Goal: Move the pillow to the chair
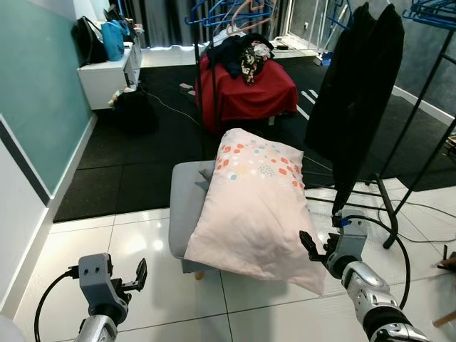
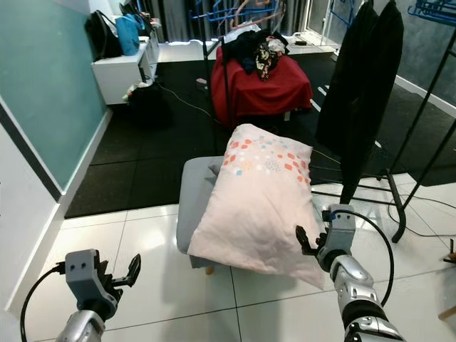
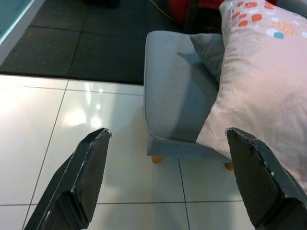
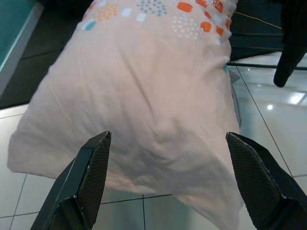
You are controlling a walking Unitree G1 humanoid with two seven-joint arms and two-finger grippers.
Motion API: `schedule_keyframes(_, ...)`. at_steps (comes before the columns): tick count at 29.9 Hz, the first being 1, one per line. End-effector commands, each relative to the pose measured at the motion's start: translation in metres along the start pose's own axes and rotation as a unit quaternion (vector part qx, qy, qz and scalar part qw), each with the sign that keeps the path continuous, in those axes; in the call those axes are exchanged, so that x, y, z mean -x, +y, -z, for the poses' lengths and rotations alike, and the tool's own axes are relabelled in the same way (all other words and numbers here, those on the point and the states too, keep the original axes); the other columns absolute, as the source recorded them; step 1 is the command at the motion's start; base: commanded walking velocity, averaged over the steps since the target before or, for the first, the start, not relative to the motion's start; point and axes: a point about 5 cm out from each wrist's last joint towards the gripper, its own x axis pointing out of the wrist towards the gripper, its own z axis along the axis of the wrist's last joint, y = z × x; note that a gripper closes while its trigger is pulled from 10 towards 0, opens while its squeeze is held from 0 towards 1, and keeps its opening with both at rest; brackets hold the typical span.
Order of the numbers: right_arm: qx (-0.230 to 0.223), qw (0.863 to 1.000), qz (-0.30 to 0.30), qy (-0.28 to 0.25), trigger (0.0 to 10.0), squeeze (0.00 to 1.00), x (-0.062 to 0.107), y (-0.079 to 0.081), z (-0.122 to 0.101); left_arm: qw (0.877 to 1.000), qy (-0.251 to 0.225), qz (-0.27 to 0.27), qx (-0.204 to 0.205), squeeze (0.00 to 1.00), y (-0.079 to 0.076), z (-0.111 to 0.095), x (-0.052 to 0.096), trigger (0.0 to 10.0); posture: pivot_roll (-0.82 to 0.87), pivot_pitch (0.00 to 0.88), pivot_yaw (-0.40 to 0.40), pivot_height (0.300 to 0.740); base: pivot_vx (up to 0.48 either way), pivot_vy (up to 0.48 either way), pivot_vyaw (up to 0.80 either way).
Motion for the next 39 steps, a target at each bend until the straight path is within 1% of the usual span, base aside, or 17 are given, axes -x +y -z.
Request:
schedule_keyframes(1, 0.002, 1.000, -0.010, -0.008, 10.0, 0.00, -0.003, 0.004, -0.007, 1.000, 0.001, 0.003, 0.000, 0.00, 0.000, -0.002, 0.000, 10.0, -0.15, 0.000, -0.011, 0.740, 0.315, 0.000, 0.00)
schedule_keyframes(2, 0.004, 1.000, -0.029, 0.001, 10.0, 0.00, -0.006, 0.009, -0.008, 1.000, 0.002, 0.002, 0.003, 0.00, -0.001, -0.001, 0.000, 10.0, -0.15, 0.000, -0.014, 0.740, 0.345, 0.000, -0.79)
schedule_keyframes(12, 0.021, 0.999, -0.024, -0.005, 10.0, 0.00, -0.008, 0.009, -0.016, 1.000, 0.004, 0.003, 0.008, 0.00, -0.005, 0.000, 0.002, 10.0, -0.16, 0.000, -0.019, 0.740, 0.349, 0.000, -0.76)
schedule_keyframes(13, 0.014, 1.000, -0.026, -0.011, 10.0, 0.00, -0.009, 0.009, -0.018, 1.000, 0.005, 0.003, 0.009, 0.00, -0.005, 0.000, 0.002, 10.0, -0.16, 0.000, -0.020, 0.740, 0.352, 0.000, -0.73)
schedule_keyframes(15, 0.014, 1.000, -0.026, -0.011, 10.0, 0.00, -0.009, 0.009, -0.018, 1.000, 0.005, 0.003, 0.009, 0.00, -0.005, 0.000, 0.002, 10.0, -0.16, 0.000, -0.020, 0.740, 0.352, 0.000, -0.73)
schedule_keyframes(23, 0.017, 0.999, -0.037, -0.015, 10.0, 0.00, -0.010, 0.013, -0.020, 1.000, 0.008, 0.002, 0.012, 0.00, -0.005, -0.003, 0.004, 10.0, -0.16, 0.000, -0.028, 0.740, 0.353, 0.000, 0.00)
schedule_keyframes(26, 0.014, 0.999, -0.029, -0.006, 10.0, 0.00, -0.011, 0.012, -0.020, 1.000, 0.011, 0.000, 0.015, 0.00, -0.006, -0.002, 0.006, 10.0, -0.16, 0.000, -0.028, 0.740, 0.356, 0.000, 0.00)
schedule_keyframes(31, 0.002, 1.000, -0.015, 0.002, 10.0, 0.00, -0.014, 0.010, -0.024, 1.000, 0.013, -0.008, 0.020, 0.00, -0.005, -0.003, 0.004, 10.0, -0.16, 0.000, -0.025, 0.740, 0.296, 0.000, 0.00)
schedule_keyframes(33, -0.004, 1.000, -0.020, 0.005, 10.0, 0.00, -0.014, 0.011, -0.024, 1.000, 0.010, -0.011, 0.023, 0.00, -0.005, -0.005, 0.003, 10.0, -0.16, 0.000, -0.024, 0.740, 0.000, 0.000, 0.00)
schedule_keyframes(37, -0.028, 0.998, -0.050, 0.013, 10.0, 0.00, -0.018, 0.017, -0.029, 1.000, 0.000, -0.013, 0.027, 0.00, -0.003, -0.014, 0.000, 10.0, -0.16, 0.000, -0.021, 0.725, 0.000, 0.000, 0.00)
schedule_keyframes(39, -0.030, 0.998, -0.055, 0.012, 10.0, 0.00, -0.018, 0.018, -0.031, 1.000, -0.003, -0.012, 0.028, 0.00, -0.003, -0.016, -0.001, 10.0, -0.15, 0.000, -0.021, 0.720, 0.000, 0.000, 0.00)
